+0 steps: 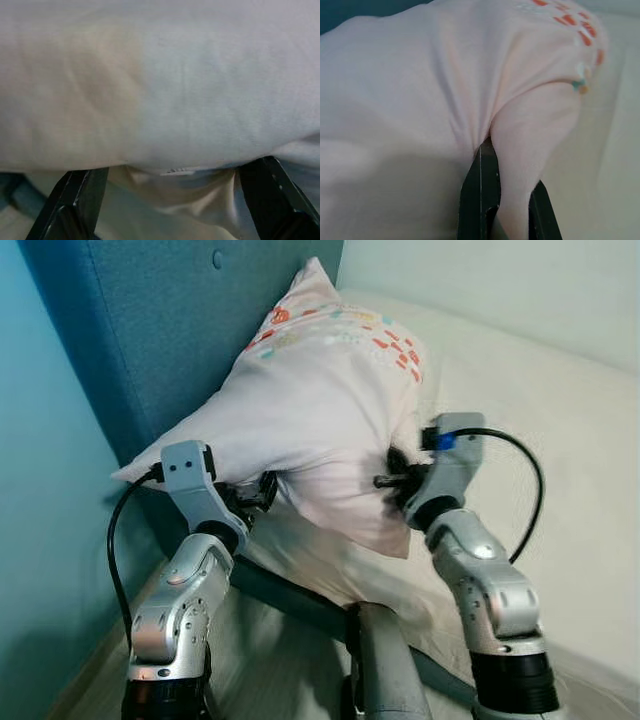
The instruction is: Clean up the room
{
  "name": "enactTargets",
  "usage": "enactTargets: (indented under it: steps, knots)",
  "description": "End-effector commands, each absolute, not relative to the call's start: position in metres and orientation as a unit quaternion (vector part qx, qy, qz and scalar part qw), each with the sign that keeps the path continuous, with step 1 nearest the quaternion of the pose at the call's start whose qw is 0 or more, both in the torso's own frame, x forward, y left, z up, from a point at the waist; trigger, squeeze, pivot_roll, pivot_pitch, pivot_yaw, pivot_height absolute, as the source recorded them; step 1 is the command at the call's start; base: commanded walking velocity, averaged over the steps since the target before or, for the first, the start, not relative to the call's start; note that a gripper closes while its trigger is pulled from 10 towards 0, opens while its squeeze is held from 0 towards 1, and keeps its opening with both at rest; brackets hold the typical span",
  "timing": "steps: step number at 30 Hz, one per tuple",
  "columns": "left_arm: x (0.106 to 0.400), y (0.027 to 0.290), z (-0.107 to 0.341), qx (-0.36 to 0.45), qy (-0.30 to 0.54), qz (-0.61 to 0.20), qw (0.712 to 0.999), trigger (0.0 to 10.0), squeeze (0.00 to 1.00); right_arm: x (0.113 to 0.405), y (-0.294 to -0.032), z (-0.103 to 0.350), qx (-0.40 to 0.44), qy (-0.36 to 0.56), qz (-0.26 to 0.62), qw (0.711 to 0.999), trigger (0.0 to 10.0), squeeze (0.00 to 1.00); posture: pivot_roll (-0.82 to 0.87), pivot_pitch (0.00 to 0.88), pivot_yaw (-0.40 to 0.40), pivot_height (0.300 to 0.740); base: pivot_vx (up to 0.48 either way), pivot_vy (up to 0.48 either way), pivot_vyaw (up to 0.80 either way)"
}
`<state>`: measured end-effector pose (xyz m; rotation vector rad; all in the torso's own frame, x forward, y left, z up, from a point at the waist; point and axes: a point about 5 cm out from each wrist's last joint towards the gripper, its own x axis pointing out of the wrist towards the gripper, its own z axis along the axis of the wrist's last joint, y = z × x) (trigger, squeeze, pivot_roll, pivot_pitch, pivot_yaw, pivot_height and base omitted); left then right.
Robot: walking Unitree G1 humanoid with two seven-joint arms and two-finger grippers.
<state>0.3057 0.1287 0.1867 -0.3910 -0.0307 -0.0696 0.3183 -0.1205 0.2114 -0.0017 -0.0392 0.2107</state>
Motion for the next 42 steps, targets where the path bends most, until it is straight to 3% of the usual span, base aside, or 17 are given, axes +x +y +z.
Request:
enactTargets:
  steps: [1, 6, 13, 14, 16, 17, 19, 20, 21, 22, 28, 34, 40, 42]
  knots:
    - [0.306, 0.128, 0.188, -0.194, -0.024, -0.031, 0.980, 10.0, 0.00, 0.313, -0.117, 0.211, -0.024, -0.020, 0.108, 0.994, 0.0, 0.00, -0.09, 0.156, -0.116, 0.495, 0.000, 0.000, 0.00]
    - [0.306, 0.132, 0.188, -0.190, -0.026, -0.025, 0.981, 10.0, 0.00, 0.312, -0.094, 0.210, -0.052, -0.010, 0.139, 0.989, 0.0, 0.00, -0.09, 0.152, -0.122, 0.495, 0.000, 0.000, 0.00]
    - [0.306, 0.132, 0.188, -0.188, -0.028, -0.024, 0.981, 10.0, 0.00, 0.314, -0.086, 0.216, -0.062, -0.022, 0.148, 0.987, 0.0, 0.00, -0.09, 0.148, -0.123, 0.495, 0.000, 0.000, 0.00]
    - [0.307, 0.131, 0.187, -0.187, -0.030, -0.024, 0.982, 10.0, 0.00, 0.320, -0.084, 0.225, -0.085, -0.039, 0.145, 0.985, 1.1, 0.00, -0.08, 0.141, -0.125, 0.495, 0.000, 0.000, 0.00]
    - [0.307, 0.131, 0.187, -0.187, -0.030, -0.024, 0.982, 10.0, 0.00, 0.320, -0.084, 0.225, -0.085, -0.039, 0.145, 0.985, 1.1, 0.00, -0.08, 0.141, -0.125, 0.495, 0.000, 0.000, 0.00]
    - [0.307, 0.131, 0.187, -0.186, -0.031, -0.024, 0.982, 10.0, 0.00, 0.323, -0.086, 0.227, -0.103, -0.041, 0.140, 0.984, 2.5, 0.00, -0.08, 0.137, -0.128, 0.495, 0.000, 0.000, 0.00]
    - [0.307, 0.130, 0.187, -0.186, -0.031, -0.024, 0.982, 10.0, 0.00, 0.325, -0.088, 0.228, -0.115, -0.041, 0.136, 0.983, 2.5, 0.00, -0.08, 0.137, -0.128, 0.495, 0.000, 0.000, 0.00]
    - [0.307, 0.130, 0.187, -0.185, -0.031, -0.024, 0.982, 10.0, 0.00, 0.326, -0.091, 0.226, -0.133, -0.032, 0.129, 0.982, 10.0, 0.00, -0.08, 0.134, -0.128, 0.495, 0.000, 0.000, 0.00]
    - [0.307, 0.131, 0.187, -0.185, -0.031, -0.024, 0.982, 10.0, 0.00, 0.326, -0.093, 0.219, -0.148, -0.016, 0.128, 0.980, 10.0, 0.20, -0.09, 0.135, -0.127, 0.495, 0.000, 0.000, 0.00]
    - [0.308, 0.131, 0.187, -0.185, -0.031, -0.023, 0.982, 10.0, 0.00, 0.325, -0.094, 0.213, -0.157, -0.002, 0.130, 0.979, 10.0, 1.00, -0.09, 0.135, -0.127, 0.495, 0.000, 0.000, 0.00]
    - [0.309, 0.131, 0.185, -0.182, -0.030, -0.024, 0.982, 10.0, 0.00, 0.319, -0.101, 0.183, -0.163, 0.070, 0.130, 0.976, 10.0, 1.00, -0.08, 0.128, -0.128, 0.495, 0.000, 0.000, 0.00]
    - [0.311, 0.136, 0.187, -0.168, -0.037, -0.019, 0.985, 10.0, 0.00, 0.320, -0.124, 0.172, -0.146, 0.111, 0.091, 0.979, 10.0, 1.00, -0.09, 0.114, -0.125, 0.495, 0.000, 0.000, 0.00]
    - [0.312, 0.152, 0.187, -0.117, -0.035, 0.002, 0.992, 10.0, 0.00, 0.322, -0.158, 0.173, -0.149, 0.130, 0.036, 0.980, 10.0, 1.00, -0.09, 0.098, -0.117, 0.495, 0.000, 0.000, 0.00]
    - [0.310, 0.172, 0.174, -0.051, 0.006, 0.027, 0.998, 10.0, 0.00, 0.325, -0.174, 0.179, -0.156, 0.120, 0.009, 0.980, 10.0, 1.00, -0.08, 0.087, -0.109, 0.495, 0.000, 0.000, 0.00]
